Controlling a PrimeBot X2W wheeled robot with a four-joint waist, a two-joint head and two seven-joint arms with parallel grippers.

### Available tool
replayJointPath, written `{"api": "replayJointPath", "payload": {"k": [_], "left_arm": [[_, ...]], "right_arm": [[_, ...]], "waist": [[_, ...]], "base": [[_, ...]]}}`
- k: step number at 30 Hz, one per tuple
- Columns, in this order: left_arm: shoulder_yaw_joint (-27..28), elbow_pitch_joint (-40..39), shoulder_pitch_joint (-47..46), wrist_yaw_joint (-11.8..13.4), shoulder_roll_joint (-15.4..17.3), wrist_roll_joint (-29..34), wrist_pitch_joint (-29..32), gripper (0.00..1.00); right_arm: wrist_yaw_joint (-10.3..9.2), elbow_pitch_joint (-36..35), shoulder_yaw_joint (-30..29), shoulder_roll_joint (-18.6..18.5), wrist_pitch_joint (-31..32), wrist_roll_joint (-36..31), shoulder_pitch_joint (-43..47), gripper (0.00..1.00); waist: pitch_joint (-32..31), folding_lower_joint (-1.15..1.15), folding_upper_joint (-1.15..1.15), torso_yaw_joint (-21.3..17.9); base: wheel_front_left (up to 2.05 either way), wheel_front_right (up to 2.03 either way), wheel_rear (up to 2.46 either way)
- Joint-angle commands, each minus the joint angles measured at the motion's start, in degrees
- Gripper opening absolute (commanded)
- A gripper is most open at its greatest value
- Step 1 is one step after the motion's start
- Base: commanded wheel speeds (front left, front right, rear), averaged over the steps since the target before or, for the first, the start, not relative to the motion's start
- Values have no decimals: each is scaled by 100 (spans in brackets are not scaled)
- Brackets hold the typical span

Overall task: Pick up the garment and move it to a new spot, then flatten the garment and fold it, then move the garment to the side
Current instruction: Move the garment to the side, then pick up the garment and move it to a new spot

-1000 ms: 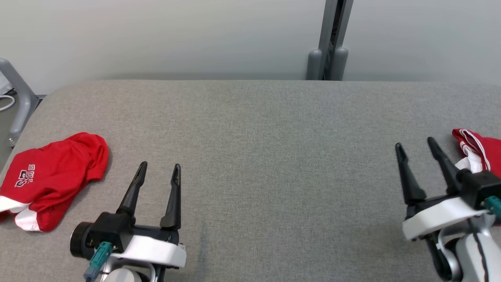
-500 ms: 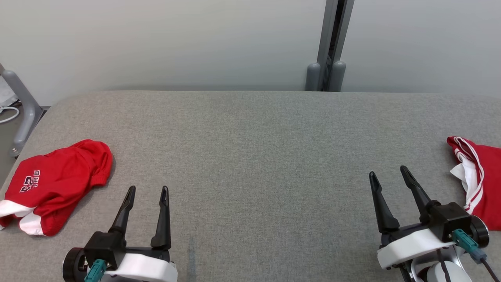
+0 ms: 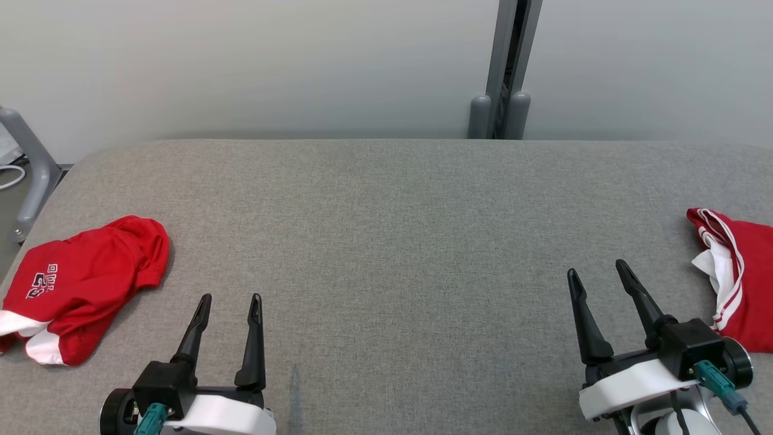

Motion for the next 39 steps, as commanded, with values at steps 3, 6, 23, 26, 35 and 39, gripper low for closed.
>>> {"api": "replayJointPath", "payload": {"k": [3,6,23,26,35,39], "left_arm": [[5,6,-105,9,20,14,-7,100],[-7,25,-88,-9,19,15,-6,100],[-55,102,-113,-66,18,30,-6,100],[-65,112,-120,-62,19,31,-7,100],[-160,128,-224,-95,20,47,-6,100],[-217,147,-252,-100,20,53,-6,100]], "right_arm": [[0,-5,-32,-12,-30,-14,21,100],[-1,2,-48,-8,-30,18,15,100],[-1,13,-31,-9,-30,133,27,100],[-1,26,-48,-8,-30,165,28,100],[0,3,-125,-10,-31,288,9,100],[0,-27,-95,-12,-31,213,-3,100]], "waist": [[4,0,0,-13],[8,0,0,-25],[48,0,0,-3],[55,0,0,-1],[179,0,0,171],[271,0,0,395]], "base": [[0,0,0],[0,0,0],[0,0,0],[0,0,0],[0,0,0],[0,0,0]]}}
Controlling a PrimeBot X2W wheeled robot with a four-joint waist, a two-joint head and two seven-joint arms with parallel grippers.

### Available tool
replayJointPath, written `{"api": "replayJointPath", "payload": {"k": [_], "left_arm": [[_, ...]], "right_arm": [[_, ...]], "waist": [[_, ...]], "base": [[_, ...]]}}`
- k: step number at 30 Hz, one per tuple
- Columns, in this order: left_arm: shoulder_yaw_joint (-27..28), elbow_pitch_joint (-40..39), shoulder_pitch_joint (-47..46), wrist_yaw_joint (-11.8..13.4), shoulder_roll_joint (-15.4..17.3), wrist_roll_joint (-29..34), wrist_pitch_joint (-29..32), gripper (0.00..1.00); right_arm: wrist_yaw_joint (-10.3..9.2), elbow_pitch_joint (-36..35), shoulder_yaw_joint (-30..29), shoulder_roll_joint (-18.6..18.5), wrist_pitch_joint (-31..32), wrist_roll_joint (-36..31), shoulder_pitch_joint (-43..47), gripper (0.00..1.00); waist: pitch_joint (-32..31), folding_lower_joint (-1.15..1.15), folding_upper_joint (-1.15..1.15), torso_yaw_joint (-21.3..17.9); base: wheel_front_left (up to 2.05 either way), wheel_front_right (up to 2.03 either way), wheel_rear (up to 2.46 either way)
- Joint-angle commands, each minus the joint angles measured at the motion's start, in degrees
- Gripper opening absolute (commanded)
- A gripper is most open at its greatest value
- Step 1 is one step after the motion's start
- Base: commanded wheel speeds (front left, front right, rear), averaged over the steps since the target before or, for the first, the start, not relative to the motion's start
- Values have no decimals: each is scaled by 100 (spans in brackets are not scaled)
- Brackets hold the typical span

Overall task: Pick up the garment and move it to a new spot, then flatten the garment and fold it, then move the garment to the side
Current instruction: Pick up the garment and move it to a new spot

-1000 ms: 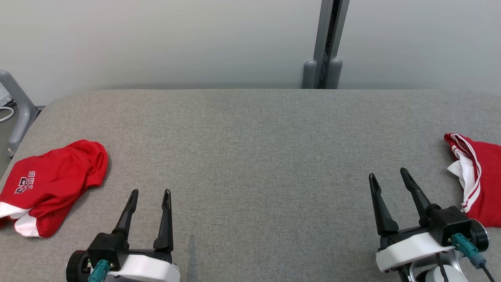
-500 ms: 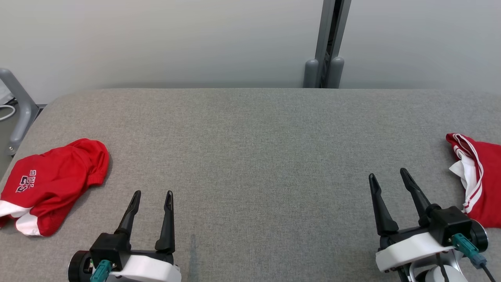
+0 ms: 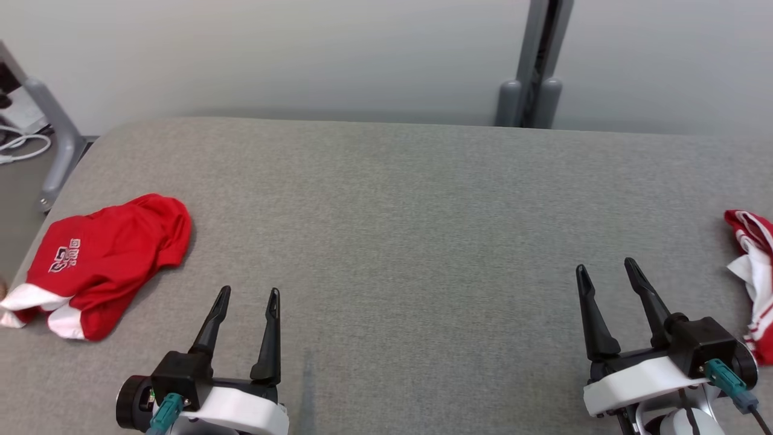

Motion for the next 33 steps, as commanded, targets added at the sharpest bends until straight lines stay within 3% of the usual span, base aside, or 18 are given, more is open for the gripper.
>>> {"api": "replayJointPath", "payload": {"k": [1,21,33], "left_arm": [[2,4,-75,3,22,11,-8,100],[103,57,268,-14,20,209,-7,100],[411,-269,541,102,20,221,-8,100]], "right_arm": [[1,-22,1,-26,-29,-27,-5,100],[1,130,377,-28,-29,355,182,100],[1,410,902,-31,-29,465,-169,100]], "waist": [[68,0,0,150],[-404,0,0,1921],[-367,0,0,2075]], "base": [[0,0,0],[0,0,0],[0,0,0]]}}
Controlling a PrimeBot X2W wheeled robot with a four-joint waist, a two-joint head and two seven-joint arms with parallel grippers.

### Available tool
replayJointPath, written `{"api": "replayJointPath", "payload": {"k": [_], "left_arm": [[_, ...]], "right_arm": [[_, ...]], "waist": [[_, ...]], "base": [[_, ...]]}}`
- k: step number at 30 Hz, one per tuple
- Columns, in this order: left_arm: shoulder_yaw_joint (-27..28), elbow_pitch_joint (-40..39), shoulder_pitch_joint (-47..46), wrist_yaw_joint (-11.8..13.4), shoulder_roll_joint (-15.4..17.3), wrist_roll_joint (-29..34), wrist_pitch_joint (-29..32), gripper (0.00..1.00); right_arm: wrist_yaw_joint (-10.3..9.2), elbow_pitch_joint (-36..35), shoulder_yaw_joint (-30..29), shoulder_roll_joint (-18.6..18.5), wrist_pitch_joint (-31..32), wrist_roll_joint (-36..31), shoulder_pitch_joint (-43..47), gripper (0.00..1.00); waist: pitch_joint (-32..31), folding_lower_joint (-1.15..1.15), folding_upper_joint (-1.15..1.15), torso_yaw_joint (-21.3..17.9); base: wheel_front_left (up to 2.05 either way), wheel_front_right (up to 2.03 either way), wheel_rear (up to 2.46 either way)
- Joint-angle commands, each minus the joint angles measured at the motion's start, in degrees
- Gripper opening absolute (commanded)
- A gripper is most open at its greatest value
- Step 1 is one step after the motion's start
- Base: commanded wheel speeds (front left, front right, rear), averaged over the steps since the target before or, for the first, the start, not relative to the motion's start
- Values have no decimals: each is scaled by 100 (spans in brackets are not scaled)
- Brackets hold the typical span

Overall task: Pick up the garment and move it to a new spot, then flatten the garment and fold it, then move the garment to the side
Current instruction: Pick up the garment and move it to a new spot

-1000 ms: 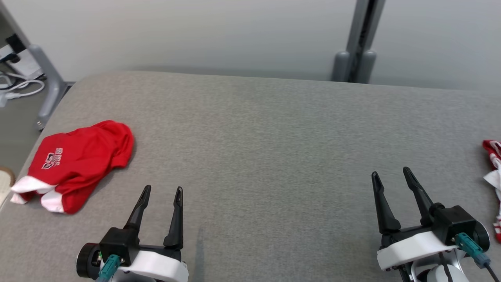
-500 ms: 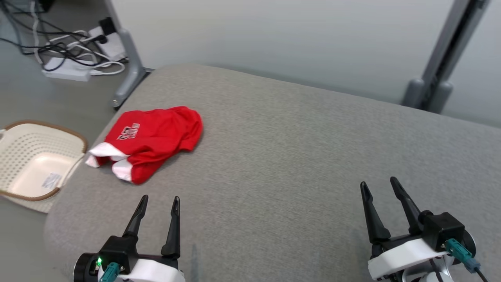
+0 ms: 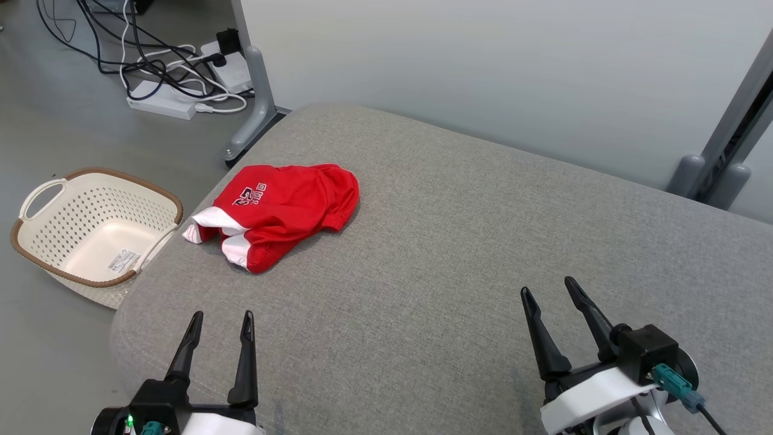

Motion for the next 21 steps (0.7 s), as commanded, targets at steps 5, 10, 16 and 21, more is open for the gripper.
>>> {"api": "replayJointPath", "payload": {"k": [5,10,16,21], "left_arm": [[48,-73,105,63,17,-10,-7,100],[94,-83,100,60,17,-17,-8,100],[225,-7,-137,-126,17,-173,-8,100],[387,312,-737,-462,199,-193,-7,100]], "right_arm": [[1,86,63,-38,-29,43,-109,100],[1,119,83,-37,-29,38,-150,100],[1,67,-54,-38,-29,-141,-115,100],[1,-99,-254,-42,-29,-419,-216,100]], "waist": [[-7,0,0,4],[-26,0,0,-15],[93,0,0,-53],[422,0,0,-62]], "base": [[0,0,0],[0,0,0],[0,0,0],[0,0,0]]}}
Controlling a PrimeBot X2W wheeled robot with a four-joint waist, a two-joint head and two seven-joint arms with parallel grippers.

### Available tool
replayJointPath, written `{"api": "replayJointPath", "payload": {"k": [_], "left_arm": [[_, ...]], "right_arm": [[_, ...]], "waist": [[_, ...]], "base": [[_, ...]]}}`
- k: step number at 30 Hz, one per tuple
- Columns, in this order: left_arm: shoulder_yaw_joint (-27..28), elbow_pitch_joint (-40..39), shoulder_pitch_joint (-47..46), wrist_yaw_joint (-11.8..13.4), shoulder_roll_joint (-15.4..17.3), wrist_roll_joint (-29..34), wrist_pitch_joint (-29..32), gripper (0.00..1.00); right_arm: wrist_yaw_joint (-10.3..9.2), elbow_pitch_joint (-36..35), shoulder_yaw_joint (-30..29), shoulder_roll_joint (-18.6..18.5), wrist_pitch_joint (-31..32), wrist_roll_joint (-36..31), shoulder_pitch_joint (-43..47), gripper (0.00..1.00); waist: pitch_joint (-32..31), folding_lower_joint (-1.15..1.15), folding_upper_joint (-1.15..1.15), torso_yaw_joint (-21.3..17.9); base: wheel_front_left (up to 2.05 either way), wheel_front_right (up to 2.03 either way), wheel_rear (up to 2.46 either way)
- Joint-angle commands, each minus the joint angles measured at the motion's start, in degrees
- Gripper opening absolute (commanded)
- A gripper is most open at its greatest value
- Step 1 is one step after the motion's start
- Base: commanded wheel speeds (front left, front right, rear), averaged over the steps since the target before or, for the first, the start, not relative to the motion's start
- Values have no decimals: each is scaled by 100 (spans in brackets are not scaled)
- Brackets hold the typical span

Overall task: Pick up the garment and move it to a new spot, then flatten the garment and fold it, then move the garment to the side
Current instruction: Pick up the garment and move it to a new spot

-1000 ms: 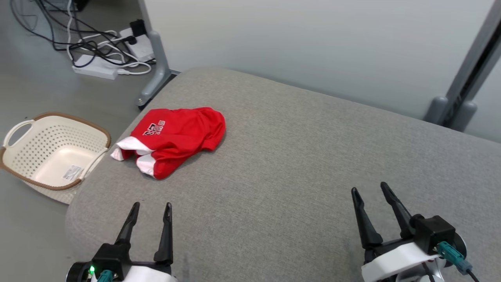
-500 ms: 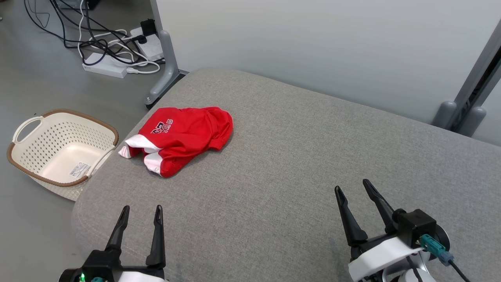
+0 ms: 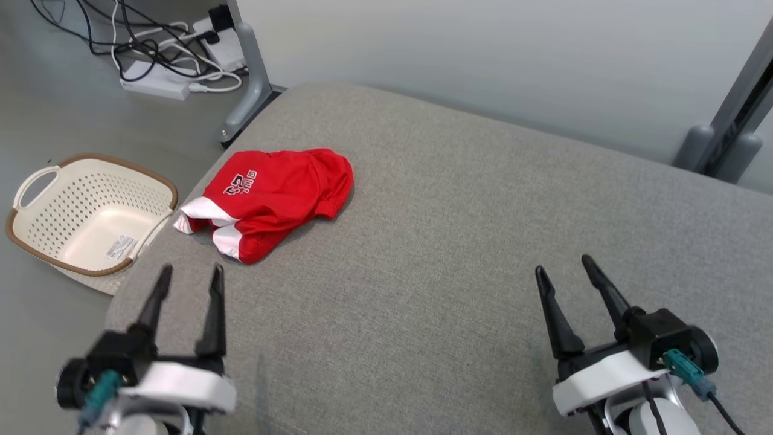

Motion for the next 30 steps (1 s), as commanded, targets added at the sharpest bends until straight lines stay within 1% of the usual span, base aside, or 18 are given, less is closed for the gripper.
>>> {"api": "replayJointPath", "payload": {"k": [1,3,8,12,13,15,18,21,25,26,27,30], "left_arm": [[101,171,-344,-97,114,-71,-7,100],[231,452,-701,-170,239,-176,-2,100],[419,1468,-1779,-371,599,-564,414,100],[336,2247,-2599,-531,919,-887,862,100],[294,2436,-2793,-538,978,-974,979,100],[136,2780,-3107,-579,1135,-1096,1187,100],[-316,3114,-3521,-580,1276,-1479,1464,100],[-739,3400,-3827,-568,1574,-1815,1709,100],[-1206,3762,-4191,-571,1722,-2306,2220,100],[-1298,3870,-4291,-570,1800,-2384,2320,100],[-1298,3870,-4291,-570,1800,-2384,2320,100],[-1581,4153,-4468,-569,1888,-2593,2649,100]], "right_arm": [[1,-93,-57,-44,-29,-111,-97,100],[1,-179,-70,-61,-15,-197,-181,100],[0,-522,57,-151,204,-445,-437,100],[0,-834,190,-277,402,-602,-611,100],[0,-909,194,-302,448,-619,-646,100],[0,-1059,224,-371,543,-684,-701,100],[0,-1233,227,-452,651,-731,-769,100],[0,-1383,189,-506,740,-729,-792,100],[0,-1556,213,-541,818,-772,-737,100],[1,-1589,222,-550,836,-784,-721,100],[1,-1589,222,-550,836,-784,-721,100],[0,-1650,266,-548,834,-804,-715,100]], "waist": [[214,0,0,-16],[408,0,0,-100],[922,0,0,-358],[1298,0,0,-585],[1384,0,0,-628],[1552,0,0,-727],[1755,0,0,-868],[1931,0,0,-975],[2122,0,0,-1089],[2166,0,0,-1114],[2166,0,0,-1114],[2283,0,0,-1189]], "base": [[0,0,0],[0,0,0],[0,0,0],[0,0,0],[0,0,0],[0,0,0],[0,0,0],[0,0,0],[0,0,0],[0,0,0],[0,0,0],[0,0,0]]}}
